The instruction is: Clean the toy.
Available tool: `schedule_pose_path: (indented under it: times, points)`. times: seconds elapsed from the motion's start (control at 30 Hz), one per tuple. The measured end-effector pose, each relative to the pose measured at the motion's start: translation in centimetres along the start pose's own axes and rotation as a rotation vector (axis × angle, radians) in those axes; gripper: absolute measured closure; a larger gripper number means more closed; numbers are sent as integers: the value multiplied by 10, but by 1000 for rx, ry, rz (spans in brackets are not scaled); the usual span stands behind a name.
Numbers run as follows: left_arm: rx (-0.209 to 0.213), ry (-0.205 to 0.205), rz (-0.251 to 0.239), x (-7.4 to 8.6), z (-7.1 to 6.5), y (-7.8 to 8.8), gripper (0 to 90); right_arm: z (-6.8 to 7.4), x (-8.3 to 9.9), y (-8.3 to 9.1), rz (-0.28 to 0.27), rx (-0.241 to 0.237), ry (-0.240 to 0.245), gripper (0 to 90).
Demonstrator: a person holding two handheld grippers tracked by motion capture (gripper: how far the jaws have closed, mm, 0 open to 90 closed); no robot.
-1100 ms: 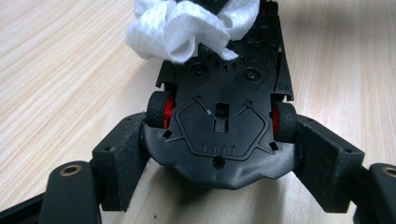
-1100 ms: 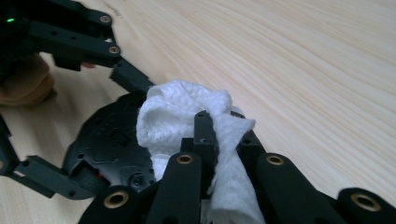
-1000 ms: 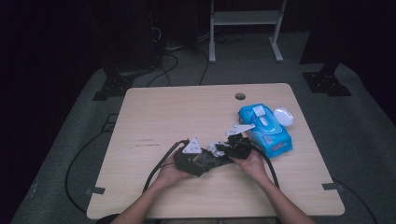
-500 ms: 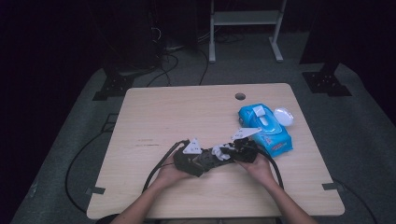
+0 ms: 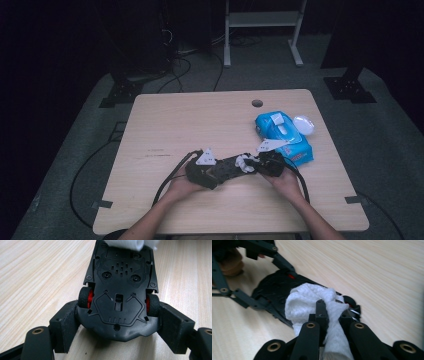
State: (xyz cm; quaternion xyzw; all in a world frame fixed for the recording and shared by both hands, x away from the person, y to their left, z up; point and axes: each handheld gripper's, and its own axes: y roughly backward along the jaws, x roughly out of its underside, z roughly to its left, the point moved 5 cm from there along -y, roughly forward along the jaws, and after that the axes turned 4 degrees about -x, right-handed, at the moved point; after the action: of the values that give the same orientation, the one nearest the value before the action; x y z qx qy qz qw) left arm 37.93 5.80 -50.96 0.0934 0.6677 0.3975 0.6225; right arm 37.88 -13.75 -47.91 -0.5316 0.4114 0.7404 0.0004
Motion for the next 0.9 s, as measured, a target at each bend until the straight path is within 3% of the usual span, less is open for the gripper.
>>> schedule_pose_path:
  times: [0.13,0.23,0.37,0.43,0.57,0.6,0.67,0.77,0.87,0.9]
  points:
    - [0,-1,17,2,0,0,238,15,-3,-6,-4,-70,16,827]
    - [-2,2,13,1,0,0,238,15,-4,-6,6,-61,34,827]
    - [0,-2,7,1,0,0,238,-1,0,2,12,-3,11,827]
    - [1,3,4,1,0,0,237,-5,1,5,8,3,-2,827]
    - [2,8,8,1,0,0,238,9,-1,-1,4,-40,31,827]
    - [1,7,8,1,0,0,238,13,-2,-4,6,-42,59,827]
    - [0,4,5,0,0,0,238,14,-3,-6,11,-50,61,827]
    - [0,6,-2,-1,0,1,238,2,-3,-4,5,-19,30,827]
    - [3,16,-10,-1,0,1,237,-16,-3,-1,-2,12,-50,827]
    - [-1,16,-5,-1,1,0,238,-18,-3,-2,-6,11,-56,827]
